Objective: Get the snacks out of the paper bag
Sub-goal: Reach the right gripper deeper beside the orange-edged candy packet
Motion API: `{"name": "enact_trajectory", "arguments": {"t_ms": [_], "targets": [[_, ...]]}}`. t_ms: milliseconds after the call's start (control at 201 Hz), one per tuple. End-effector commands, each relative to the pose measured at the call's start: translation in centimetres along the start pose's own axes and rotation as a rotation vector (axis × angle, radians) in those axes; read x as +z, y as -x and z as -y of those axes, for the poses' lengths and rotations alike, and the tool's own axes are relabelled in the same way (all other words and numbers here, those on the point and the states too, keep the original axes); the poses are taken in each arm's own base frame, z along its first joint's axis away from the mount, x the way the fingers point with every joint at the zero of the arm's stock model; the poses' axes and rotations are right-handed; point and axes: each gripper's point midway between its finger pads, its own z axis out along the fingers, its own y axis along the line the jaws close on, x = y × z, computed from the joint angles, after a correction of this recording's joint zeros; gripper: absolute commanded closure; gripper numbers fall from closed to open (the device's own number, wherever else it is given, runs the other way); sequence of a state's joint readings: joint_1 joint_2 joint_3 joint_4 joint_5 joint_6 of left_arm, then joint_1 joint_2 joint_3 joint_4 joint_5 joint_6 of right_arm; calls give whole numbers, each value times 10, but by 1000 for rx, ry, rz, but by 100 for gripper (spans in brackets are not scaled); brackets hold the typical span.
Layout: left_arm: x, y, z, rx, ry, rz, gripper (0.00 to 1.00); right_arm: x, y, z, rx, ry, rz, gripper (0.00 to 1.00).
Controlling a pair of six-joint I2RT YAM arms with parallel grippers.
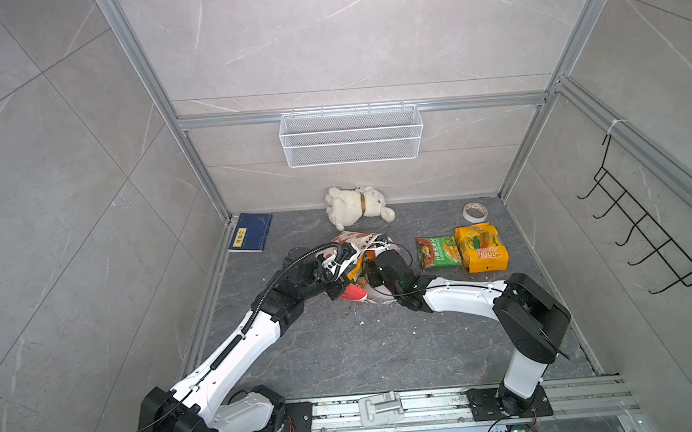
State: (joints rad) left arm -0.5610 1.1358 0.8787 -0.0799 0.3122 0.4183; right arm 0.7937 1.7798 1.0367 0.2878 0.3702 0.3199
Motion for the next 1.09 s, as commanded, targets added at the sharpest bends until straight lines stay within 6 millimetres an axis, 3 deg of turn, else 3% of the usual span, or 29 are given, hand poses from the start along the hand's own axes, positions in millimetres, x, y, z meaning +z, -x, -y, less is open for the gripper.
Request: {"name": "enact_trajectory", "arguments": {"t_ms": [0,214,323,413,731,896,1090], "targets": [[-12,47,5,69,-37,161,100,8,25,-2,20,7,62,51],[-10,46,6,68,-42,159,100,23,23,-17,25,139,47,51],[-12,47,4,61,-33,158,100,15,28,-17,99,213,73,55],[-12,49,-1,49,-5,160,100,6,30,-33,78,323,72,60],[-11,48,-6,45,20,155,100,-9,-8,-43,66,426,-91,61],[-12,51,-4,43,6,161,100,-12,-18,-30,-12,361,-105,64],[-14,56,-1,53,-6,187,100,1,-7,-3,-37,197,-21,59]]}}
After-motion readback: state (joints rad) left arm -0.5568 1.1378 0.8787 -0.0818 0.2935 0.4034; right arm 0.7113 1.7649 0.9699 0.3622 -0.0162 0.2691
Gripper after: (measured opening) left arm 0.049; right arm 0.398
